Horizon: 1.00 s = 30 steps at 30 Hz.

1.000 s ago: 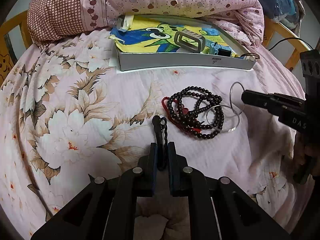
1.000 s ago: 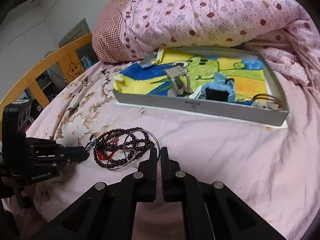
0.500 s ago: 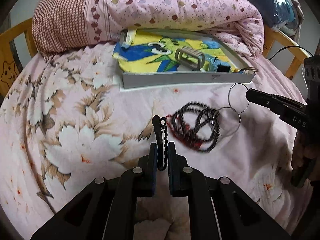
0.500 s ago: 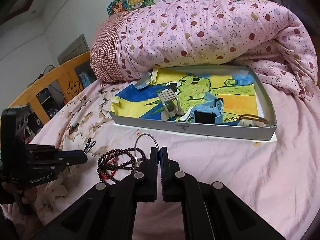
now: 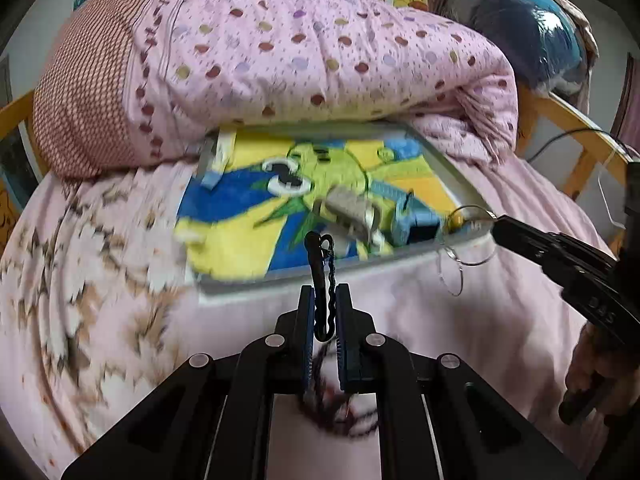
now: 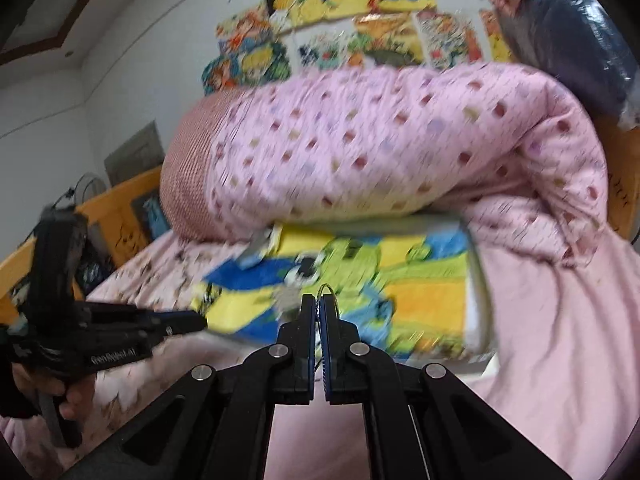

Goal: Organize jewelry
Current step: 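Carry the black clip and rings into the tray with both tools, then open both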

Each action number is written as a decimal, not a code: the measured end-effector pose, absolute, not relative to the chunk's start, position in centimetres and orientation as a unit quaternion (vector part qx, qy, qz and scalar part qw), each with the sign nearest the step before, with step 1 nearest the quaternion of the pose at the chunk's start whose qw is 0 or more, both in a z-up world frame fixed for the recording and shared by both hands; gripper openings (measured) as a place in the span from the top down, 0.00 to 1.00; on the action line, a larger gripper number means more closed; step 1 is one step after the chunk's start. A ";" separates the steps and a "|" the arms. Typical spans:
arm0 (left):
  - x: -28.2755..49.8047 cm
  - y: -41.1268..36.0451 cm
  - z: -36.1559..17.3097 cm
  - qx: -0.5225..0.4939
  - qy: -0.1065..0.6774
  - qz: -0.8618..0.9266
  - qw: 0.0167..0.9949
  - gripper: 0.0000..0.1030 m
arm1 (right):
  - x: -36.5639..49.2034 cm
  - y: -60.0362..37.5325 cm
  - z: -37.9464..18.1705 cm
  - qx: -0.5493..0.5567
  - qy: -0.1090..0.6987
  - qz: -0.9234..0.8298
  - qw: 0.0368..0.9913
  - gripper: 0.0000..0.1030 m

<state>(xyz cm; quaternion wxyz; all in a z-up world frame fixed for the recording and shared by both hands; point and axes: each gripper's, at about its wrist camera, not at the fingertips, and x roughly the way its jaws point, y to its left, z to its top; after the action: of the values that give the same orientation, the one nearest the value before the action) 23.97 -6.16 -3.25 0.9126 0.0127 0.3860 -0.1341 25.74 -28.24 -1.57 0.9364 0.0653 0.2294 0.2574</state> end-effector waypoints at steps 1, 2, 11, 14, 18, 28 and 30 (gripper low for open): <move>24.5 -6.3 -3.1 0.011 0.385 -0.135 0.913 0.93 | 26.2 -28.9 -1.3 0.073 0.223 0.251 0.939 0.97; 25.3 -6.6 -3.0 0.010 0.386 -0.135 0.913 0.93 | 26.6 -29.3 -1.2 0.076 0.221 0.246 0.941 0.97; 30.4 -8.1 -4.8 -0.014 0.415 -0.116 0.902 0.93 | 29.1 -31.2 -3.5 0.104 0.251 0.224 0.936 0.97; 31.3 -8.2 -5.8 -0.027 0.429 -0.110 0.896 0.93 | 29.6 -31.3 -4.6 0.110 0.270 0.222 0.930 0.97; 32.0 -8.6 -6.9 -0.029 0.443 -0.106 0.890 0.96 | 30.3 -31.3 -5.8 0.118 0.290 0.220 0.924 0.97; 32.6 -8.6 -7.6 -0.037 0.455 -0.112 0.883 0.96 | 31.0 -31.1 -7.1 0.112 0.322 0.208 0.917 0.94; 32.5 -8.4 -7.5 -0.037 0.458 -0.107 0.882 0.94 | 31.0 -31.0 -7.2 0.106 0.325 0.205 0.917 0.84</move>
<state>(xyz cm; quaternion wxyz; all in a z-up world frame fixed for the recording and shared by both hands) 32.54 -8.42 -7.54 0.8820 -0.0370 0.4576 -0.1068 31.01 -31.00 -7.17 0.9172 0.1058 0.3250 0.2046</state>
